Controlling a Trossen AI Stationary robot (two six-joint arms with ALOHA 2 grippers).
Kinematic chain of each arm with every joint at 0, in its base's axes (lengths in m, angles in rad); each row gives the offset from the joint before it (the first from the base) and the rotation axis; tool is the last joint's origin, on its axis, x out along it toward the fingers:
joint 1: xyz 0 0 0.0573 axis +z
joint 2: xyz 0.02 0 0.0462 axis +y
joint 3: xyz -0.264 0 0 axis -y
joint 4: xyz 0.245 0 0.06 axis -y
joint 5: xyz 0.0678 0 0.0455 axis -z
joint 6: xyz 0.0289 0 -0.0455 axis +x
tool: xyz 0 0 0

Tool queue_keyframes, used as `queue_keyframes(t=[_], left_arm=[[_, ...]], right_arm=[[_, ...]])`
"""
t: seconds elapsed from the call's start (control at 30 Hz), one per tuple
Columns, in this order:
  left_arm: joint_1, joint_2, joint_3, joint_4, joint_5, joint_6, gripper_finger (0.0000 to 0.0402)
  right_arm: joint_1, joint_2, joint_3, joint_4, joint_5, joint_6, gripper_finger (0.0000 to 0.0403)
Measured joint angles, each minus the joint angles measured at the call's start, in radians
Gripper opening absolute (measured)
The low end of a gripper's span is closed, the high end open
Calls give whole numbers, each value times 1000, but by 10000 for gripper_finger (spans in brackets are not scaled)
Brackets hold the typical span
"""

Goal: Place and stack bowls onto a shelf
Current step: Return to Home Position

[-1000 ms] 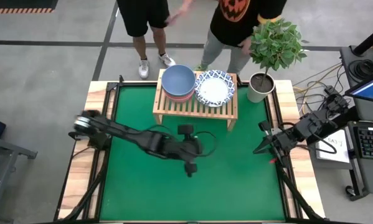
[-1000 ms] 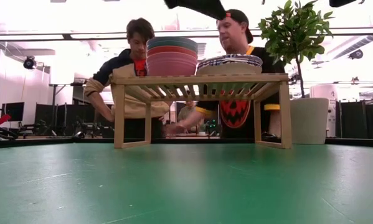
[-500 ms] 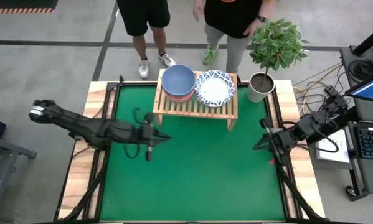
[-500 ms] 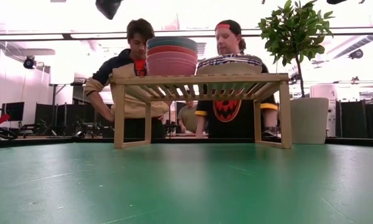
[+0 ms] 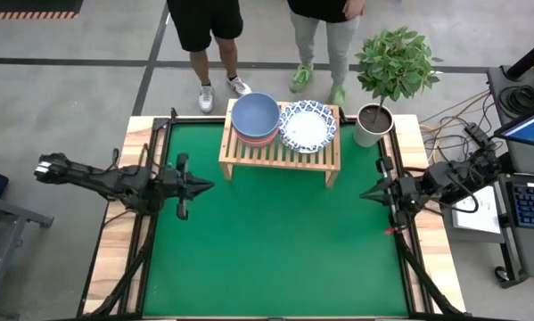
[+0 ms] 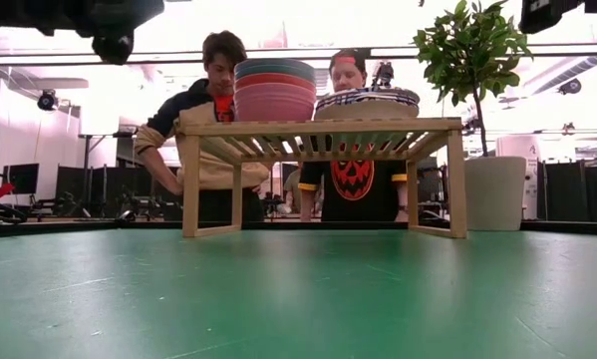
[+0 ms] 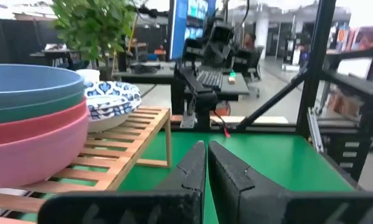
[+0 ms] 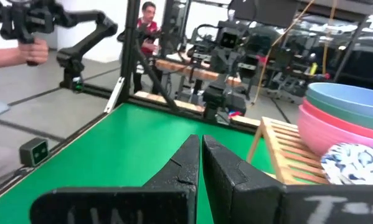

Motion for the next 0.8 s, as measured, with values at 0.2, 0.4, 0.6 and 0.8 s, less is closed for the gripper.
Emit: queue_keyframes(t=[0.2, 0.4, 0.6, 0.8], left_arm=[[4, -108, -69, 20, 0, -1, 0], [6, -150, -153, 113, -2, -6, 0], [11, -176, -223, 151, -2, -10, 0], [11, -217, -286, 179, 7, -10, 0]], right_arm=[[-31, -129, -71, 3, 0, 1, 9], [-52, -251, -149, 18, 2, 7, 9], [-62, -245, -194, 41, 1, 40, 9], [-62, -252, -262, 68, -8, 56, 9]])
